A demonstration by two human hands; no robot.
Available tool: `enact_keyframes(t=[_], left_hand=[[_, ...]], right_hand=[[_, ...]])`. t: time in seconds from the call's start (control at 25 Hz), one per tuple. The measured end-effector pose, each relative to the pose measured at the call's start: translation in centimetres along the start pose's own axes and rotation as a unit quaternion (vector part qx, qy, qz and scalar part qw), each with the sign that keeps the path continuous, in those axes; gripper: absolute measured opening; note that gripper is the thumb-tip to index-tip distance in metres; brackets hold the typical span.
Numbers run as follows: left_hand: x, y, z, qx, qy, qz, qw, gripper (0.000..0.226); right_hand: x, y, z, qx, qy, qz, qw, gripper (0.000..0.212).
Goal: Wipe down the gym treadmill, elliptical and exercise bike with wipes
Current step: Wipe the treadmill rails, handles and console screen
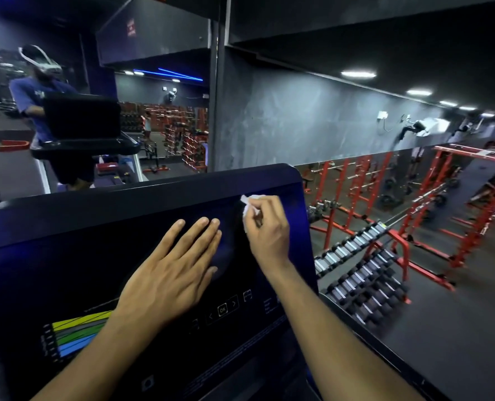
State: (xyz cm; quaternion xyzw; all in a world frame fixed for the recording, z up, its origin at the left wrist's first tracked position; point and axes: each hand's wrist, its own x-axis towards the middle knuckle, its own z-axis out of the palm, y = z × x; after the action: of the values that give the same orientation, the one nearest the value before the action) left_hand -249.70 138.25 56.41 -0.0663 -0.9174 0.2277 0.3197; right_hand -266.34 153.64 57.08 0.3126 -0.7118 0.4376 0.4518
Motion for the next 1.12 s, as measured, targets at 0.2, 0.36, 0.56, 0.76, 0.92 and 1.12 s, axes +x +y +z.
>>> enact_keyframes(t=[0.2, 0.36, 0.56, 0.76, 0.92, 1.12], left_hand=[[-0.2, 0.1, -0.2, 0.005, 0.003, 0.0, 1.0, 0.065], [-0.1, 0.1, -0.2, 0.004, 0.0, -0.002, 1.0, 0.065], [0.0, 0.1, -0.1, 0.001, -0.003, -0.002, 1.0, 0.065], [-0.2, 0.1, -0.1, 0.001, -0.014, -0.006, 1.0, 0.064], [-0.1, 0.2, -0.4, 0.005, -0.008, -0.005, 1.0, 0.063], [-0.1, 0.3, -0.5, 0.002, -0.004, -0.006, 1.0, 0.062]], right_hand=[[0.3, 0.4, -0.3, -0.031, -0.04, -0.119, 0.992, 0.012], [3.1, 6.0, -2.1, -0.065, -0.007, 0.009, 0.998, 0.008], [4.5, 9.0, -3.9, -0.077, 0.002, 0.11, 0.991, 0.009], [1.1, 6.4, -4.3, -0.054, 0.021, 0.123, 0.991, 0.008], [-0.3, 7.1, -3.5, -0.046, 0.044, 0.19, 0.98, 0.009], [-2.2, 0.7, -1.4, -0.006, -0.024, 0.05, 0.998, 0.005]])
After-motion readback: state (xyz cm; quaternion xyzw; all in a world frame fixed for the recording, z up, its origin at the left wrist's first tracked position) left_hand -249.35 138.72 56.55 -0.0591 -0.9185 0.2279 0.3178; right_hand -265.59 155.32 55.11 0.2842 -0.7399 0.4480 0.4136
